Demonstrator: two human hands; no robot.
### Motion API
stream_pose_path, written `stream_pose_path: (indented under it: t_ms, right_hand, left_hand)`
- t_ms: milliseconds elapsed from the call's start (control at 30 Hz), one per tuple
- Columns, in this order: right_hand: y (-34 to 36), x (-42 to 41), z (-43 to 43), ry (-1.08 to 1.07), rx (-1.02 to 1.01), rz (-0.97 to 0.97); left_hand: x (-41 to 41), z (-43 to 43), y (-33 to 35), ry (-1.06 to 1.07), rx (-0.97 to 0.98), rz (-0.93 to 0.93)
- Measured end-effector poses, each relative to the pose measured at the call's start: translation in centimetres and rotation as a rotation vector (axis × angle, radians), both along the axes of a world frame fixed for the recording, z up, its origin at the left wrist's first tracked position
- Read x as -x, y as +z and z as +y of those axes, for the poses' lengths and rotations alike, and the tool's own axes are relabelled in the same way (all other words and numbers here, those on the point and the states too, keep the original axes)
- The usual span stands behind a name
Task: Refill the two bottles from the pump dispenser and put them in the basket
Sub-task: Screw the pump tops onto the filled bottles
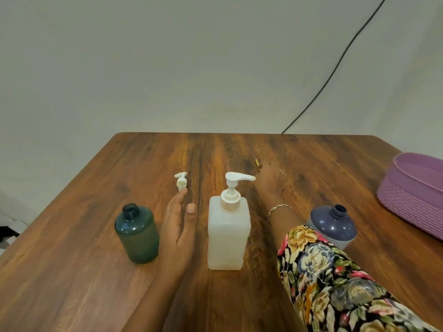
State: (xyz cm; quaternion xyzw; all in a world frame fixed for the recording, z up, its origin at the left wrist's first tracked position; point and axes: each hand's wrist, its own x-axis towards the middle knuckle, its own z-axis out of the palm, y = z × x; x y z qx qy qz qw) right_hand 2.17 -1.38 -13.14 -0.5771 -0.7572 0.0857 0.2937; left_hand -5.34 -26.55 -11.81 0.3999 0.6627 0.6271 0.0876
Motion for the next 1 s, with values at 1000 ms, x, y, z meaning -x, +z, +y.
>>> stream_pose_path:
  t_ms: [1000]
  right_hand:
    - [5.2, -1.1, 0.4, 0.013, -0.029, 0.306]
  left_hand:
    - [1.2, -3.1, 1.3, 0.612, -0.192, 0.174]
